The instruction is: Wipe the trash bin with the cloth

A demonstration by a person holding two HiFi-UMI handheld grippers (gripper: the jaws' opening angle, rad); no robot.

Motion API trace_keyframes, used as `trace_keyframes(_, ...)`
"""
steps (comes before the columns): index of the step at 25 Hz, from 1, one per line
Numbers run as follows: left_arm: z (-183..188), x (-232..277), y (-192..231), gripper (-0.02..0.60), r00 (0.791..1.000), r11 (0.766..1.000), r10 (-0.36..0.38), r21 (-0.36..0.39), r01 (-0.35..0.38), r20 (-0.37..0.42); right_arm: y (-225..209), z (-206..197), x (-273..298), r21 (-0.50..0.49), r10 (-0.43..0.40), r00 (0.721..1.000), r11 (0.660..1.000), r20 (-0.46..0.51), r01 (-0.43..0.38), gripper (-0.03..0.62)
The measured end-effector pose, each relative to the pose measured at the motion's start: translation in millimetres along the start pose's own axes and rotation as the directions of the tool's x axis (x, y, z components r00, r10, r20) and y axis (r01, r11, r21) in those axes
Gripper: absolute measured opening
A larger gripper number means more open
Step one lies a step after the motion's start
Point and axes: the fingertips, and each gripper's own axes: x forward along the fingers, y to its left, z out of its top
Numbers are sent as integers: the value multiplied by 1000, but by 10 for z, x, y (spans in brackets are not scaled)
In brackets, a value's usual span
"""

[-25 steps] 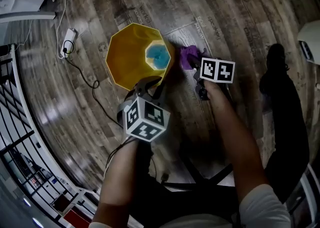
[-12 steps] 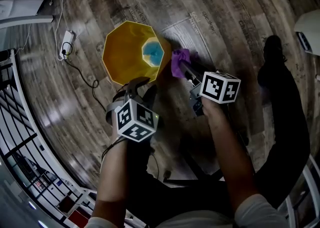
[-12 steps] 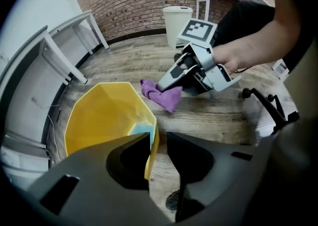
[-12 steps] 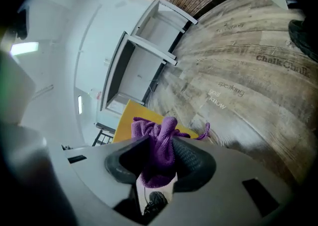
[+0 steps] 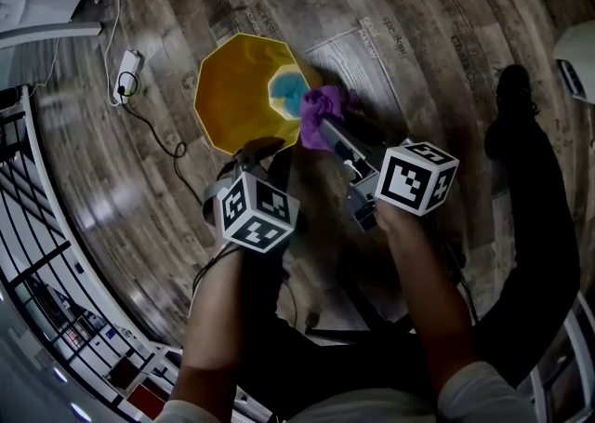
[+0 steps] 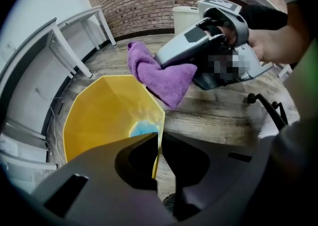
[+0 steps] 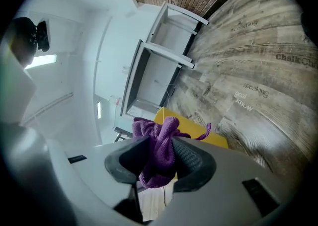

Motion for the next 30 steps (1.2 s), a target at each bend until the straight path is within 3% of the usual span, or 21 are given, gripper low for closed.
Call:
trace_keyframes(5,84,-2,-94,11,997,998,-61,1,61,41,-77,-79,127,21,8,1000,1000,-9,-8,141)
trace_keyframes(15,73,-20,-74,11,995,997,-72,-28,74,62,-104,-57,205,-6,77,996,997,-49,-77,141)
trace_keyframes(21,89,-5,-77,11,995,996,-70,-54,74,69,-72,15,124,-25,92,996,995,-7,-92,140)
trace_keyframes(30,108,-15,-84,11,995,996,-70,-51,74,77,-286,-100,229,-36,33,998,999,-53,-35,140)
